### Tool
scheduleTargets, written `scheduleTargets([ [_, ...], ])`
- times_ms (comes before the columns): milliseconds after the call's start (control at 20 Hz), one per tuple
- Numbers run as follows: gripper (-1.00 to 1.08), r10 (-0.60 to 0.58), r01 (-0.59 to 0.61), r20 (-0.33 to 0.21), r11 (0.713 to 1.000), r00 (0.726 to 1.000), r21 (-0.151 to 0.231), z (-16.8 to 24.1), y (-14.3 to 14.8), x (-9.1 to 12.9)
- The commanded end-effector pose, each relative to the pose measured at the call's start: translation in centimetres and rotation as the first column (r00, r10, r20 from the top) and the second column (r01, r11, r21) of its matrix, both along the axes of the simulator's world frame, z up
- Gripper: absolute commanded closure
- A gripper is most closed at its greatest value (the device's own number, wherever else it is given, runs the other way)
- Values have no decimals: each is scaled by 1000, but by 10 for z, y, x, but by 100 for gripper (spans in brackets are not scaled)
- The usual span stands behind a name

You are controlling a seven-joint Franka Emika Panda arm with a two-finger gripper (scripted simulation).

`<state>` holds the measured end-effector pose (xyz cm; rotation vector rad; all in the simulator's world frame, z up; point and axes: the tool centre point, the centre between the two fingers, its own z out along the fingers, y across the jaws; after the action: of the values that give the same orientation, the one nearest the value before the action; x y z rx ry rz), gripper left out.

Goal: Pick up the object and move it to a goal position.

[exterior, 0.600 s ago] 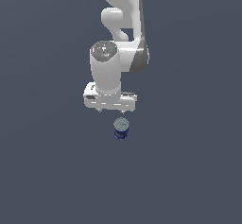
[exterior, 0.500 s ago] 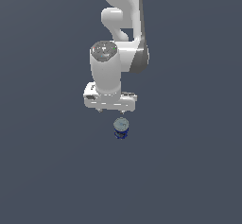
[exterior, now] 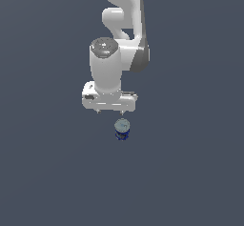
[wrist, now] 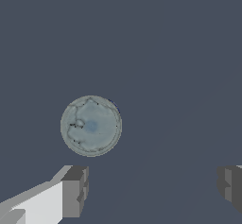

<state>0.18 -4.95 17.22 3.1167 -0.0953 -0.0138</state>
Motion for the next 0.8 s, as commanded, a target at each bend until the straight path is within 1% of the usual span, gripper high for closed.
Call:
scheduleTargets([
  [0, -92, 2, -2, 0, 1000, 1000, -2, 1, 0, 0],
  [350, -92, 51, -51, 0, 999, 999, 1, -6, 6, 4],
  [550, -92, 118, -118, 1, 993, 993, 4, -15, 16, 8],
  [750, -92, 210, -210, 3, 978, 978, 11, -27, 29, 14],
])
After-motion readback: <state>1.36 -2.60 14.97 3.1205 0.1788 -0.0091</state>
